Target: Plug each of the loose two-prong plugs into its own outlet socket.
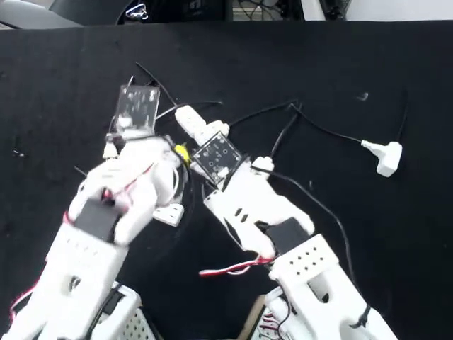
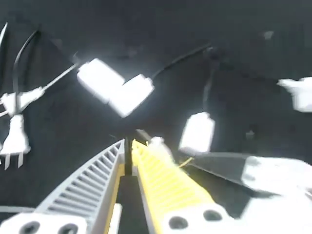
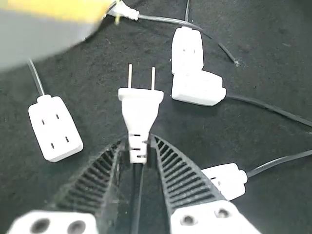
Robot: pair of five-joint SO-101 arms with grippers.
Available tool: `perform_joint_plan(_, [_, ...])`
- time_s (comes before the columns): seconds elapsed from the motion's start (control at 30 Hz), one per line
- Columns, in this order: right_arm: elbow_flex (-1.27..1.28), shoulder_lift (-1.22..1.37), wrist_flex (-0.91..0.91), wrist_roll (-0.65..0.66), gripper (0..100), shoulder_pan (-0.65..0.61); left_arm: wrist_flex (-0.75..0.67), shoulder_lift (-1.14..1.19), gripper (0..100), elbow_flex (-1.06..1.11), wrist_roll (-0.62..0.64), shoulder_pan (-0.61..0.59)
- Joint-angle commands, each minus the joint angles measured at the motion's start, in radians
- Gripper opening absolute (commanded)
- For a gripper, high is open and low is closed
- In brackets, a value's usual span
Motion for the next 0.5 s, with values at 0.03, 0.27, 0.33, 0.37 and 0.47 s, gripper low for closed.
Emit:
perform_joint_plan(0.03, [-0.004, -0.061, -0.021, -0.012, 1.1, 0.006, -0.06, -0.114, 3, 0.051, -0.003, 0.079])
perform_joint_plan(0.27, [0.025, -0.183, 0.015, -0.04, 1.1, 0.005, -0.158, 0.005, 3, 0.076, -0.025, 0.079])
perform_joint_plan(0.33, [0.047, -0.229, 0.015, -0.038, 1.1, 0.005, -0.153, 0.048, 3, 0.05, -0.025, 0.079])
perform_joint_plan(0.37, [0.058, -0.251, 0.015, -0.038, 1.1, 0.005, -0.153, 0.066, 3, 0.041, -0.025, 0.079])
perform_joint_plan(0.47, [0.081, -0.306, 0.015, -0.035, 1.1, 0.005, -0.153, 0.106, 3, 0.025, -0.025, 0.076])
